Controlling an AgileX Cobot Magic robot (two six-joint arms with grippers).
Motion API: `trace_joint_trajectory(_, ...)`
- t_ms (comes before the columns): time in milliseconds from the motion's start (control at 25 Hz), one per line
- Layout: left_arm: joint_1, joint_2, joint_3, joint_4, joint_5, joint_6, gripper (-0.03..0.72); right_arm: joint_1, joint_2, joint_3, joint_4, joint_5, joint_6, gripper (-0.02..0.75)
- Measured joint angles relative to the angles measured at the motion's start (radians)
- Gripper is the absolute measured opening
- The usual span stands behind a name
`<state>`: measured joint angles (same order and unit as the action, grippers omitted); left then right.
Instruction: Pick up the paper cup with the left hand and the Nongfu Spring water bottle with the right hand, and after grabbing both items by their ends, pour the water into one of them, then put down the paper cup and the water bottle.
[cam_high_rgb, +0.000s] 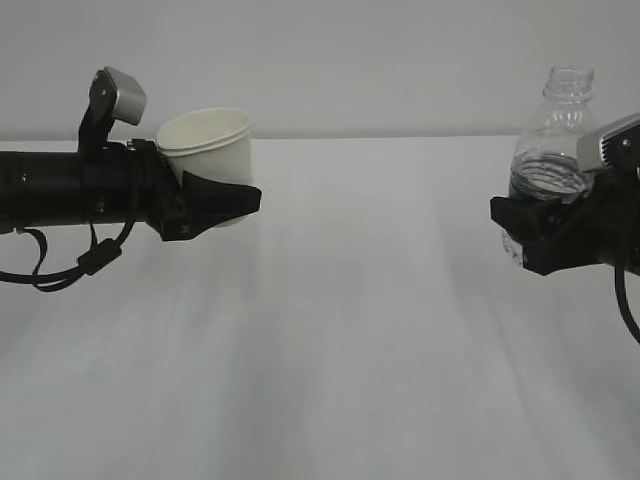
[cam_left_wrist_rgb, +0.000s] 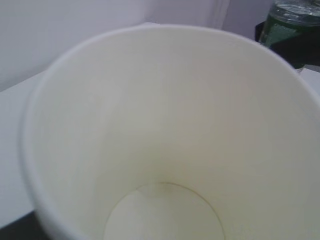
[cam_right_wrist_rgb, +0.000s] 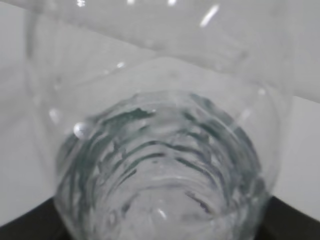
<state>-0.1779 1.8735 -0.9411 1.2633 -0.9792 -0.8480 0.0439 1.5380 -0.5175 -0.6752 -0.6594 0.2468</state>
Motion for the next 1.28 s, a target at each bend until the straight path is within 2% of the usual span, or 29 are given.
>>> trace_joint_trajectory(280, -0.112, -0.022, 0.001, 0.019, 0.014, -0.017, 0.460, 0.000, 0.000, -0.024, -0.122, 0.012, 0.102, 0.447)
trace_joint_trajectory(560, -0.232, -0.024, 0.001, 0.019, 0.050, -0.017, 0.459, 0.000, -0.054, -0.042, -0.185, 0.051, 0.145, 0.447)
trace_joint_trajectory(880, -0.309, -0.024, 0.002, -0.033, 0.080, -0.017, 0.459, 0.000, -0.129, -0.048, -0.257, 0.095, 0.194, 0.447)
trace_joint_trajectory(1280, -0.358, -0.024, 0.002, -0.060, 0.098, -0.005, 0.457, 0.000, -0.181, -0.084, -0.476, 0.136, 0.358, 0.447)
